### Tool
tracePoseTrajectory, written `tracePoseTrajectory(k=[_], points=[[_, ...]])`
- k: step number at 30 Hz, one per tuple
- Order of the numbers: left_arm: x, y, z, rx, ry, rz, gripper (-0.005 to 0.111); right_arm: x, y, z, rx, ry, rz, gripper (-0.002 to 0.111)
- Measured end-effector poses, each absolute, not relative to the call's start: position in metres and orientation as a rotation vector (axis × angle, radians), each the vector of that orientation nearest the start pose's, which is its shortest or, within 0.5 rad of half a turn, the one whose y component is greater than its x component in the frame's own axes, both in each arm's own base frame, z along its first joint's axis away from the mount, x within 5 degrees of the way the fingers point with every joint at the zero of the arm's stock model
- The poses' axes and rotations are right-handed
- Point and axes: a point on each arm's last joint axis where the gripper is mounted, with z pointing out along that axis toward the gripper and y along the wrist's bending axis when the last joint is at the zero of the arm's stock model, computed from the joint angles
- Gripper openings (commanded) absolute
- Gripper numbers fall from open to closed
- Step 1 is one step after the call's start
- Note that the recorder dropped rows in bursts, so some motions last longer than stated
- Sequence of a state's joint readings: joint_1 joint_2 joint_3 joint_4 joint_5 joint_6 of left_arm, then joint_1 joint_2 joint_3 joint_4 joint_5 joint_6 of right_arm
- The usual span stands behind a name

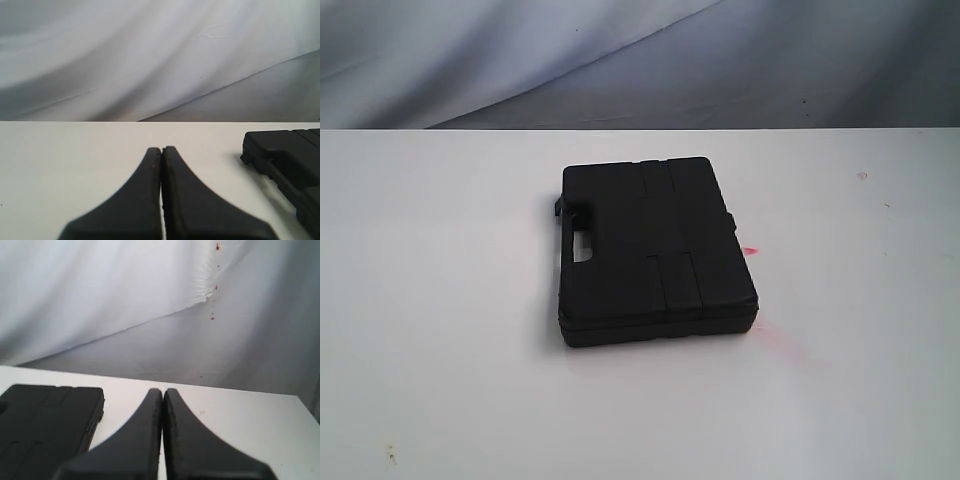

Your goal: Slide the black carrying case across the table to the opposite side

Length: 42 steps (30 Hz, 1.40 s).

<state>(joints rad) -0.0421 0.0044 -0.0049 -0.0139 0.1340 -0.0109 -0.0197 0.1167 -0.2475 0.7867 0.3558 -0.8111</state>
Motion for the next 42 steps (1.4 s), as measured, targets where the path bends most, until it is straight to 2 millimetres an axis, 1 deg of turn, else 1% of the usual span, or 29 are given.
tracePoseTrajectory(k=[3,8,10,15,24,27,31,34,37,42], points=[[0.056,-0.003,0.202,0.016,1.617,-0.053,0.0,0.055,0.019,0.262,-0.175,1.572,0.144,0.0],[0.056,-0.003,0.202,0.016,1.617,-0.053,0.0,0.06,0.016,0.24,-0.191,1.6,0.076,0.0],[0.056,-0.003,0.202,0.016,1.617,-0.053,0.0,0.061,0.014,0.238,-0.18,1.594,0.061,0.0],[0.056,-0.003,0.202,0.016,1.617,-0.053,0.0,0.062,0.012,0.24,-0.164,1.57,0.032,0.0],[0.056,-0.003,0.202,0.016,1.617,-0.053,0.0,0.062,0.01,0.24,-0.179,1.567,-0.009,0.0],[0.056,-0.003,0.202,0.016,1.617,-0.053,0.0,0.063,0.007,0.233,-0.145,1.573,-0.037,0.0],[0.056,-0.003,0.202,0.016,1.617,-0.053,0.0,0.065,0.001,0.219,-0.045,1.585,-0.029,0.0],[0.056,-0.003,0.202,0.016,1.617,-0.053,0.0,0.066,-0.002,0.216,0.044,1.555,-0.006,0.0],[0.056,-0.003,0.202,0.016,1.617,-0.053,0.0,0.066,-0.003,0.219,0.032,1.51,-0.024,0.0],[0.056,-0.003,0.202,0.016,1.617,-0.053,0.0,0.066,-0.002,0.216,-0.005,1.508,-0.041,0.0]])
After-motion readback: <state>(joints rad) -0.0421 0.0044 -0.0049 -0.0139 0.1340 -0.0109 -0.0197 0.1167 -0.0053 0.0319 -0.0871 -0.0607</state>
